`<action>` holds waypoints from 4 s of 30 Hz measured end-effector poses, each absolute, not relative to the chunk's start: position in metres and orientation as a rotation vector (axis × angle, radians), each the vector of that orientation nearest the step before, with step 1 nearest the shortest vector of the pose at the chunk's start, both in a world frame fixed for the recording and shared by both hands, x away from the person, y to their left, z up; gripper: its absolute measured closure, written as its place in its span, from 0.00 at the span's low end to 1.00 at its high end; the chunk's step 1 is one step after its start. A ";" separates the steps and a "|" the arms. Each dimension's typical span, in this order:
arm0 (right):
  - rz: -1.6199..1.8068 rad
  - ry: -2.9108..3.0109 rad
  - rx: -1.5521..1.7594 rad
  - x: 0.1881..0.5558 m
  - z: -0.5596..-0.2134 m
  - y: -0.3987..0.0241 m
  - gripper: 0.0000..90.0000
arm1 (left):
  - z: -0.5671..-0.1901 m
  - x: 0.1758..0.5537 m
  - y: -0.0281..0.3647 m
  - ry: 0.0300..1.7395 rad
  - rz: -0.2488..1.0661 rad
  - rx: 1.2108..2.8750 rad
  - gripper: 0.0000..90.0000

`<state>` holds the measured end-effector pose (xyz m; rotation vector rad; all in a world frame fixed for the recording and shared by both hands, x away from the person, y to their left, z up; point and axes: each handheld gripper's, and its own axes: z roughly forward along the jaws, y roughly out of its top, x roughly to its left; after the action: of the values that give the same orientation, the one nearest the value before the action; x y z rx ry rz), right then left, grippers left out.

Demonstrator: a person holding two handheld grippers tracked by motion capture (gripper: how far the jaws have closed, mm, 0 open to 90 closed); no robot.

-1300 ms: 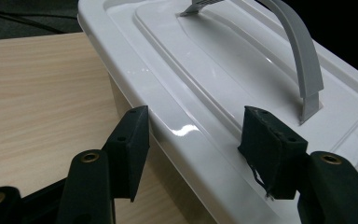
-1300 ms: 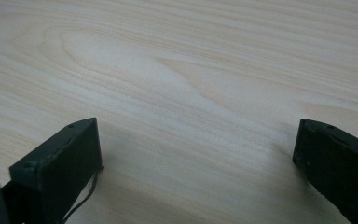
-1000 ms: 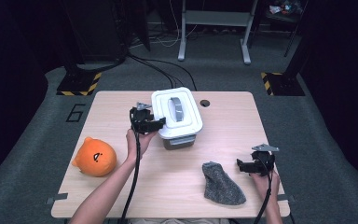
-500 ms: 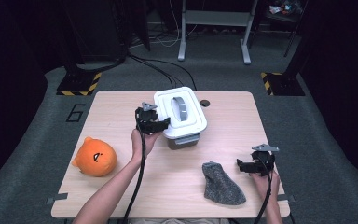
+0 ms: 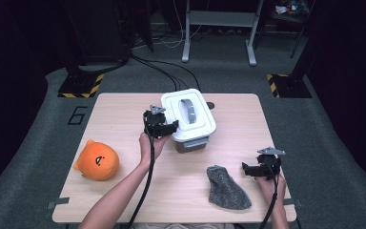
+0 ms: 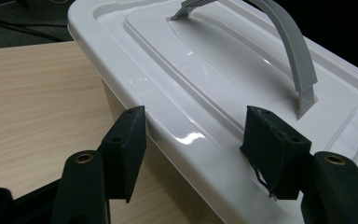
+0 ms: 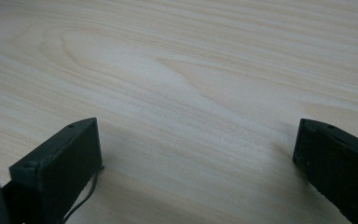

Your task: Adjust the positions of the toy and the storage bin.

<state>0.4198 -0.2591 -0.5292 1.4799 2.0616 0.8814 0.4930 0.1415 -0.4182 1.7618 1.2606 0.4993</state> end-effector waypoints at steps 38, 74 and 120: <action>1.078 2.111 1.409 0.443 -0.464 -0.250 0.11 | -0.472 0.419 0.169 1.112 0.555 1.999 0.02; 1.262 2.194 1.305 0.535 -0.400 -0.183 0.17 | -0.530 0.404 0.196 1.140 0.500 2.117 0.00; 1.226 2.399 1.074 0.547 -0.388 -0.081 0.63 | -0.530 0.403 0.196 1.131 0.508 2.129 0.00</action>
<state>0.5471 -0.0808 -0.3876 1.0742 2.3993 1.2264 0.4028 0.1963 -0.5297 2.1293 1.1308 0.5085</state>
